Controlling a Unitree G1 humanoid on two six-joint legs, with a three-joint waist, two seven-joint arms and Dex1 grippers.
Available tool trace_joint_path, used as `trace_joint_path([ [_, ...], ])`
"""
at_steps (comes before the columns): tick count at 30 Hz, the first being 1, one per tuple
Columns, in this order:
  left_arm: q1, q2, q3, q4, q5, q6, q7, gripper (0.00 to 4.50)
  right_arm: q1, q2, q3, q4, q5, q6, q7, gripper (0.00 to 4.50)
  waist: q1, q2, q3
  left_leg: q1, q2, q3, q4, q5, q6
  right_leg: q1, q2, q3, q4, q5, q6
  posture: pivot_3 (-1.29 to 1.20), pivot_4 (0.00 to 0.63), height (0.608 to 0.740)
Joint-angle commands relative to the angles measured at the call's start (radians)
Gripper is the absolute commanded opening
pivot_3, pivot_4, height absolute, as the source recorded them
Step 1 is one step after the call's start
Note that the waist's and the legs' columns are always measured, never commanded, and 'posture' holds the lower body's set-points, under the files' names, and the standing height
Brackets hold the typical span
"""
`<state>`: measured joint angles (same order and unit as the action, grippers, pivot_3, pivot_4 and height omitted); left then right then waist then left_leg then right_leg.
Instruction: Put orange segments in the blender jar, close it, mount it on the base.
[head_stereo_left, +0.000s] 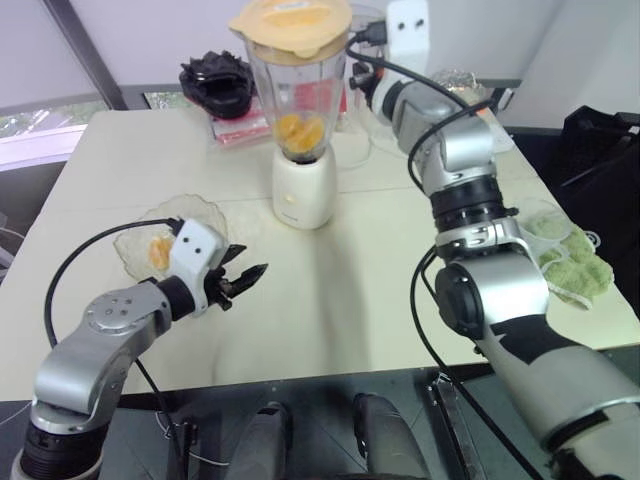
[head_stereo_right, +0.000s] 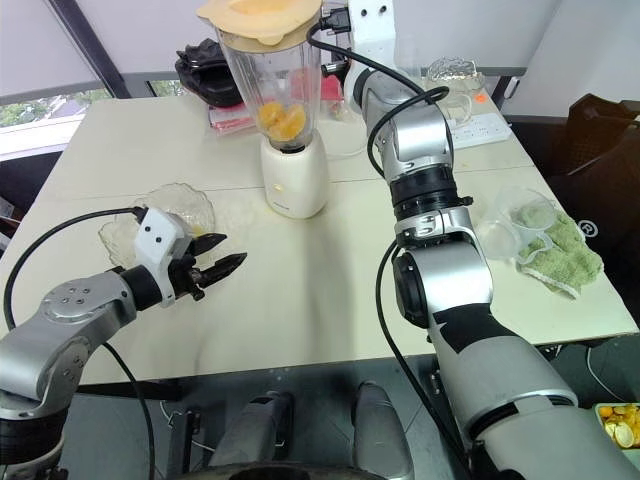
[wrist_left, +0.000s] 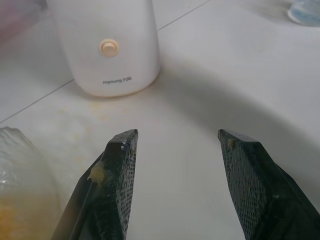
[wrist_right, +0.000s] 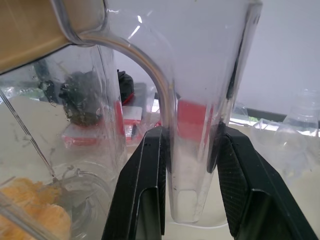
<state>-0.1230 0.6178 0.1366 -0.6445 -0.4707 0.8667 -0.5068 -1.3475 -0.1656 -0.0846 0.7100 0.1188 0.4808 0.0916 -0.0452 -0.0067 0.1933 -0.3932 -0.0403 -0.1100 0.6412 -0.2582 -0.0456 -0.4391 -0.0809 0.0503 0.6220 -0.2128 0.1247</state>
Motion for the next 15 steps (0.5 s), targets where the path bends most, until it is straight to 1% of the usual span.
trace_joint_path([
  [1,-0.008,-0.002,0.024,-0.05,-0.014,-0.002,0.021,2.66,-0.06,-0.001,-0.014,-0.012,-0.004,-0.067,-0.01,0.85,-0.001,0.0,0.0,0.0,0.0,0.0,0.0,0.0,0.0,0.0,0.0,0.0,0.0,0.0,0.0,0.0,0.15,0.74],
  [5,-0.008,0.002,0.016,-0.055,-0.012,-0.001,0.03,2.66,-0.053,-0.003,-0.015,0.032,-0.006,-0.081,-0.017,0.85,-0.001,0.0,0.0,0.0,0.0,0.0,0.0,0.0,0.0,0.0,0.0,0.0,0.0,0.0,0.0,0.0,0.15,0.74],
  [9,-0.009,0.006,0.016,-0.055,-0.013,0.0,0.033,2.66,-0.049,0.007,-0.023,0.046,0.009,-0.054,-0.02,0.85,-0.001,0.0,0.0,0.0,0.0,0.0,0.0,0.0,0.0,0.0,0.0,0.0,0.0,0.0,0.0,0.0,0.15,0.74],
  [15,-0.018,0.013,0.018,-0.051,-0.014,0.002,0.032,2.66,-0.027,0.042,-0.022,-0.043,0.024,0.013,-0.028,0.85,-0.003,0.0,0.0,0.001,0.0,0.0,0.0,0.0,0.0,0.0,0.0,0.0,0.001,0.0,0.0,0.0,0.15,0.74],
])
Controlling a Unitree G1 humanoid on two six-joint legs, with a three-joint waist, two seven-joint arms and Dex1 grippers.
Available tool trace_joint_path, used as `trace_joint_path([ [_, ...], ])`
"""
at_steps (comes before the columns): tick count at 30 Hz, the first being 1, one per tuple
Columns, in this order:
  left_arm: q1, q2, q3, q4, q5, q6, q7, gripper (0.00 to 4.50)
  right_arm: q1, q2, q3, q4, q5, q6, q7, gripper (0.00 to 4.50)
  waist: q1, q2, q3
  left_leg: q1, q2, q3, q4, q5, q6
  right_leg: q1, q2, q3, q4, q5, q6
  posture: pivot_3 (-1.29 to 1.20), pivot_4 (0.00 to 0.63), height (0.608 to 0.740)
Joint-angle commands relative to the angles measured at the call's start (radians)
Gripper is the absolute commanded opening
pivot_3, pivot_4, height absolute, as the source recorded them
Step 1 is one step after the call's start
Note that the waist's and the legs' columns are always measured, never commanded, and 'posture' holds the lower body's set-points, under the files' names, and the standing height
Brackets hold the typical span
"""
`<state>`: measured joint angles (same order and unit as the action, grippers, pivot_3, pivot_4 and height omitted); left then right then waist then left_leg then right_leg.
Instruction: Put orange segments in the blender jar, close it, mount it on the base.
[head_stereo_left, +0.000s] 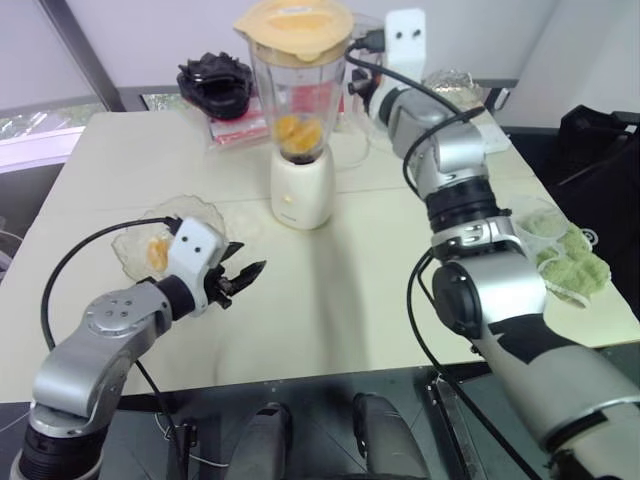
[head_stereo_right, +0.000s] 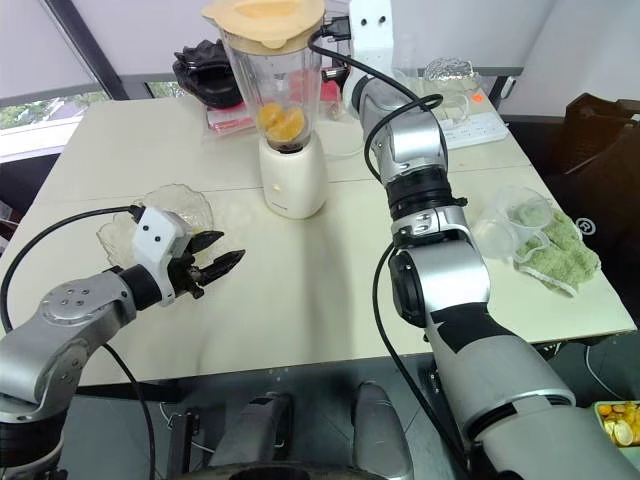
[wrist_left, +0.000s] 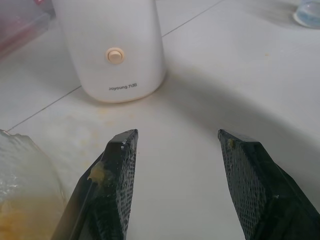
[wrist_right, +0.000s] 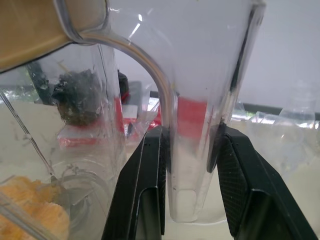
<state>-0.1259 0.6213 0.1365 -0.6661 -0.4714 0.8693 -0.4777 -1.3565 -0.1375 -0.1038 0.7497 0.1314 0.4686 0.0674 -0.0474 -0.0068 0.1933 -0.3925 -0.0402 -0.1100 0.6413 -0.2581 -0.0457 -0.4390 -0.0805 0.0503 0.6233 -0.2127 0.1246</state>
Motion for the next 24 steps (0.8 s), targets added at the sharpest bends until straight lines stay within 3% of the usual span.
trace_joint_path([
  [1,-0.015,0.011,0.017,-0.03,-0.012,-0.001,0.002,2.66,-0.012,0.018,-0.001,-0.101,0.012,0.037,-0.005,0.85,-0.001,0.0,0.0,0.0,0.0,0.0,0.0,0.0,0.0,0.0,0.0,0.0,0.0,0.0,0.0,0.0,0.15,0.74],
  [9,-0.023,0.013,0.011,-0.019,-0.008,-0.007,0.001,2.66,0.052,0.044,0.023,-0.217,-0.002,0.115,-0.017,0.85,-0.013,0.0,0.0,0.0,0.0,0.0,0.0,0.0,0.0,-0.002,0.0,0.0,0.002,0.0,0.0,0.0,0.15,0.74],
  [19,-0.034,0.012,0.002,-0.009,-0.002,-0.011,0.001,2.66,0.109,0.04,0.051,-0.199,-0.038,0.09,-0.012,0.85,-0.019,0.0,0.0,0.0,0.0,0.0,0.0,0.0,0.0,-0.002,0.0,0.0,0.003,0.0,0.0,0.0,0.15,0.74],
  [24,-0.043,0.011,-0.005,0.0,0.003,-0.016,0.0,2.66,0.115,0.035,0.052,-0.184,-0.045,0.074,-0.008,3.29,-0.021,0.0,0.0,0.0,0.0,0.0,0.0,0.0,0.0,-0.002,0.0,0.0,0.003,0.0,0.0,0.0,0.15,0.74],
])
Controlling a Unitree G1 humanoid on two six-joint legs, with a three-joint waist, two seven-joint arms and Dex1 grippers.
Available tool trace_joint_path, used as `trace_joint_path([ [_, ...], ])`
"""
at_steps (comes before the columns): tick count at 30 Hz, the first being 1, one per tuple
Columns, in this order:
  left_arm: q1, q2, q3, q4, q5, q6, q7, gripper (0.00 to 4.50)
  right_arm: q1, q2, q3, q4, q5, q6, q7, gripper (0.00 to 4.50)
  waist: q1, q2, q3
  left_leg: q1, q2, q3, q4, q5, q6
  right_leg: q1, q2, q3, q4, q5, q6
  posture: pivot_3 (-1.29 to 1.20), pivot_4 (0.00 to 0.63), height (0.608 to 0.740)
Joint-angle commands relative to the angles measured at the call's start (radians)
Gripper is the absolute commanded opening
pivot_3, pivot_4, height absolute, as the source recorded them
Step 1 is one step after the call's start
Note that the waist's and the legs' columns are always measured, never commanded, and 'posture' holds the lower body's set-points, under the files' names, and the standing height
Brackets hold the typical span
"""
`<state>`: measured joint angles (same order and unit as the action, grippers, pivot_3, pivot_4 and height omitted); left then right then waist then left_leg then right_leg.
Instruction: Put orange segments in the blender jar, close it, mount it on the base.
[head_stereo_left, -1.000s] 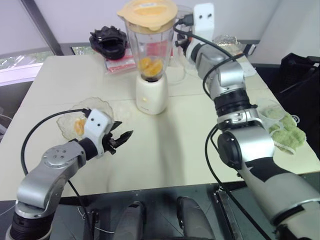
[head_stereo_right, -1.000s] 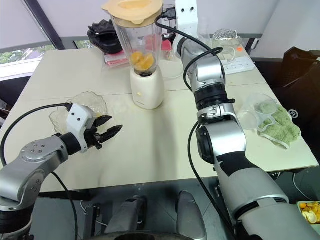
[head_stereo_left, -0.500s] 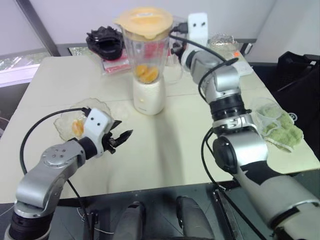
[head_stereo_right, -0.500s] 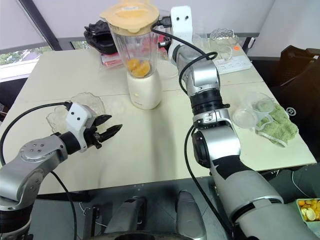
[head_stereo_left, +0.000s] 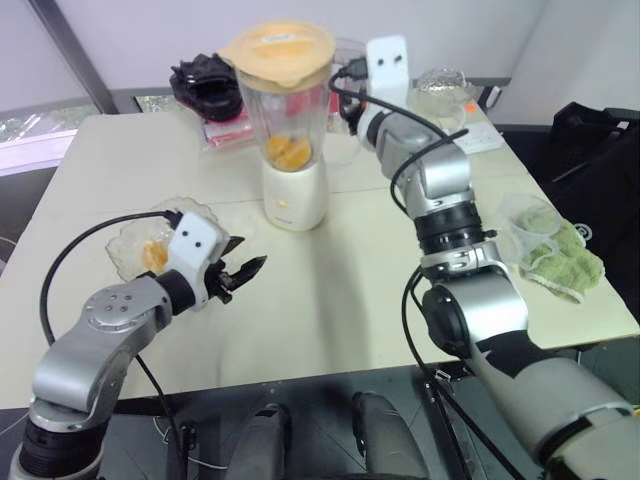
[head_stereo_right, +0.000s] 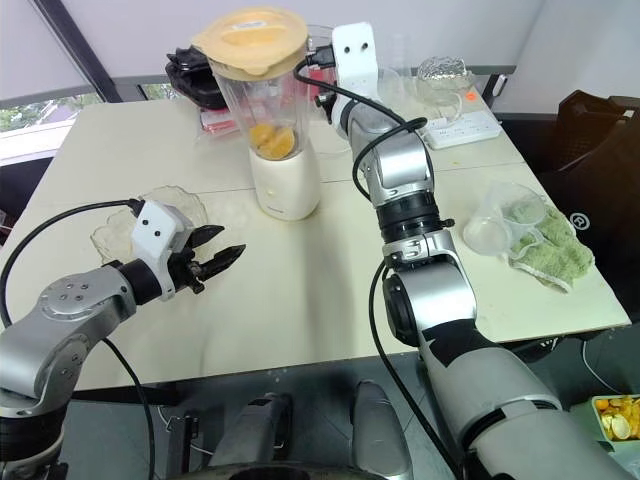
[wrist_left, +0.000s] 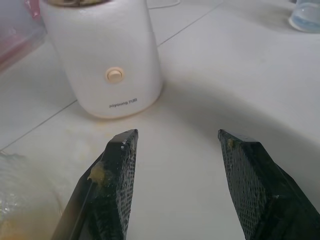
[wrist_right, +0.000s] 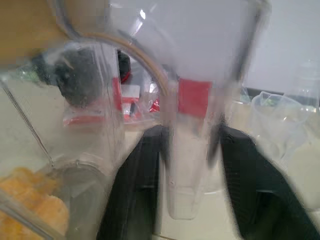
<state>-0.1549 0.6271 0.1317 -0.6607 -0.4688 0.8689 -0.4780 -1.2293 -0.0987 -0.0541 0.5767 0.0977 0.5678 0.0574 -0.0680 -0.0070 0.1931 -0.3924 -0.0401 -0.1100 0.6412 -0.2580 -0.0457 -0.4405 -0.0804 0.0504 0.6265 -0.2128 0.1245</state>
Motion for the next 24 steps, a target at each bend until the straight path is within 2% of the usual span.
trace_joint_path([
  [1,-0.015,0.005,-0.001,-0.004,0.002,-0.017,-0.001,2.66,-0.011,-0.004,0.003,-0.01,-0.012,-0.028,0.003,3.87,0.0,0.0,0.0,0.0,0.0,0.0,0.0,0.0,0.0,0.0,0.0,0.0,0.0,0.0,0.0,0.0,0.15,0.74],
  [2,-0.017,0.005,-0.002,-0.002,0.002,-0.019,-0.001,2.66,-0.01,-0.004,0.002,-0.008,-0.014,-0.031,0.002,4.36,0.0,0.0,0.0,0.0,0.0,0.0,0.0,0.0,0.0,0.0,0.0,0.0,0.001,0.0,0.0,0.0,0.15,0.74],
  [3,-0.017,0.0,0.0,0.0,0.0,-0.022,-0.001,2.66,-0.008,-0.005,0.003,-0.009,-0.016,-0.033,0.003,4.44,-0.001,0.0,0.0,0.0,0.0,0.0,0.0,0.0,0.0,0.0,0.0,0.0,0.001,0.0,0.0,0.0,0.15,0.74],
  [7,-0.033,-0.026,0.022,0.011,-0.024,-0.002,0.014,2.66,0.046,-0.023,0.018,-0.076,-0.023,-0.024,0.035,4.44,-0.001,0.0,0.0,0.0,0.0,0.0,0.0,0.0,0.0,0.0,0.0,0.0,0.001,0.0,0.0,0.0,0.15,0.74],
  [12,-0.048,-0.05,0.063,0.015,-0.071,0.036,0.031,2.66,0.249,-0.105,0.078,-0.368,0.008,0.042,0.196,4.44,0.008,0.0,0.0,0.0,0.0,0.0,0.002,0.0,0.0,0.001,0.0,0.0,0.001,0.0,0.0,0.0,0.15,0.74],
  [14,-0.051,-0.047,0.073,0.011,-0.083,0.046,0.035,2.66,0.35,-0.166,0.096,-0.52,0.049,0.071,0.3,4.44,0.015,0.0,0.0,0.0,0.0,-0.001,0.002,0.0,0.0,0.001,0.0,0.0,0.001,0.0,0.0,0.0,0.15,0.74],
  [18,-0.027,-0.03,0.092,-0.009,-0.092,0.051,0.035,2.66,0.561,-0.387,0.046,-0.819,0.182,0.075,0.566,4.44,0.024,0.0,0.0,0.0,0.0,0.0,0.003,0.0,0.0,0.002,0.0,0.0,0.001,0.0,0.0,0.0,0.15,0.74],
  [24,0.016,-0.018,0.146,-0.044,-0.115,0.049,0.04,2.66,0.75,-0.639,-0.136,-1.004,0.403,0.158,0.796,4.44,0.024,-0.001,0.0,0.003,0.001,-0.001,0.005,0.0,0.0,0.008,0.001,-0.001,-0.004,-0.001,0.0,0.0,0.15,0.74],
])
